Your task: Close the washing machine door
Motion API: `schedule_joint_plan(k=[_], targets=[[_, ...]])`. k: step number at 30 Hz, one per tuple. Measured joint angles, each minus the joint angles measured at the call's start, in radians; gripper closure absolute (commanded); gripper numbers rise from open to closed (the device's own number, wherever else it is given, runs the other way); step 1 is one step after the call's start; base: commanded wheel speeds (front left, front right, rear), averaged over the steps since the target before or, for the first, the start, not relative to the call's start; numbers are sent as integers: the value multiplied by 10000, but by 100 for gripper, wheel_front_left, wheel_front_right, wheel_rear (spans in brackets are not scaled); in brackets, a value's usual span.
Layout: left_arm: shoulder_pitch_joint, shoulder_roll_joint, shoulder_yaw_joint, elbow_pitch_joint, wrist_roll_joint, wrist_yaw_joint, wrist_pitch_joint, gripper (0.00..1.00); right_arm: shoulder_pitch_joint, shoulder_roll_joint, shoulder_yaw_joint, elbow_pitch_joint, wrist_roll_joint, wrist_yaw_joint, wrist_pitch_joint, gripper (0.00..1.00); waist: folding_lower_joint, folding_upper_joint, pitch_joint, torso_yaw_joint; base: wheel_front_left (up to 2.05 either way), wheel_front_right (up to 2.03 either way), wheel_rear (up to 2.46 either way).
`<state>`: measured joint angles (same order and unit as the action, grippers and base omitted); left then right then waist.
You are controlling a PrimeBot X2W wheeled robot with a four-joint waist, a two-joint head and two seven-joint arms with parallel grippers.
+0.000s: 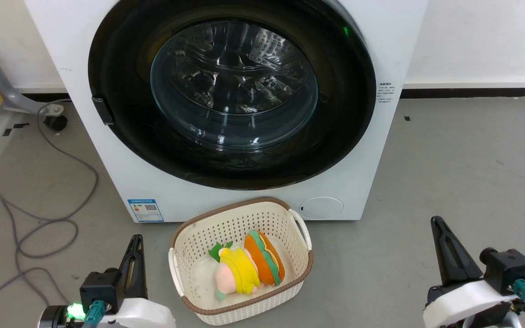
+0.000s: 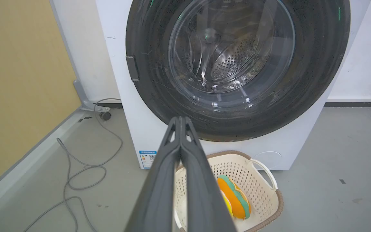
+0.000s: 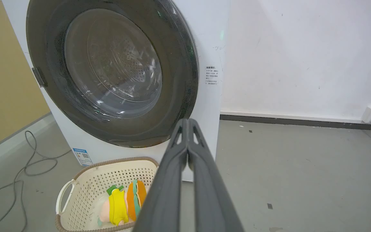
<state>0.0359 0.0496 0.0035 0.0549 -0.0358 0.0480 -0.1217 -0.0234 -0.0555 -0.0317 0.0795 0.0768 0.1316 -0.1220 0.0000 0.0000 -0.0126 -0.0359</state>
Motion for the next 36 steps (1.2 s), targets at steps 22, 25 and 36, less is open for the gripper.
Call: schedule_joint_plan(k=[22, 25, 36], targets=[[-108, 0, -15, -199, 117, -174, 437, 100, 23, 0, 111, -276, -274, 0, 483, 100, 0, 0, 50, 141, 0, 0, 0], [-112, 0, -12, -222, 165, -221, 554, 100, 26, 0, 134, -324, -385, 0, 548, 100, 0, 0, 58, 166, 0, 0, 0], [-128, 0, -23, -336, 209, -309, 786, 100, 36, 0, 196, -472, -502, 0, 800, 100, 0, 0, 84, 239, 0, 0, 0]])
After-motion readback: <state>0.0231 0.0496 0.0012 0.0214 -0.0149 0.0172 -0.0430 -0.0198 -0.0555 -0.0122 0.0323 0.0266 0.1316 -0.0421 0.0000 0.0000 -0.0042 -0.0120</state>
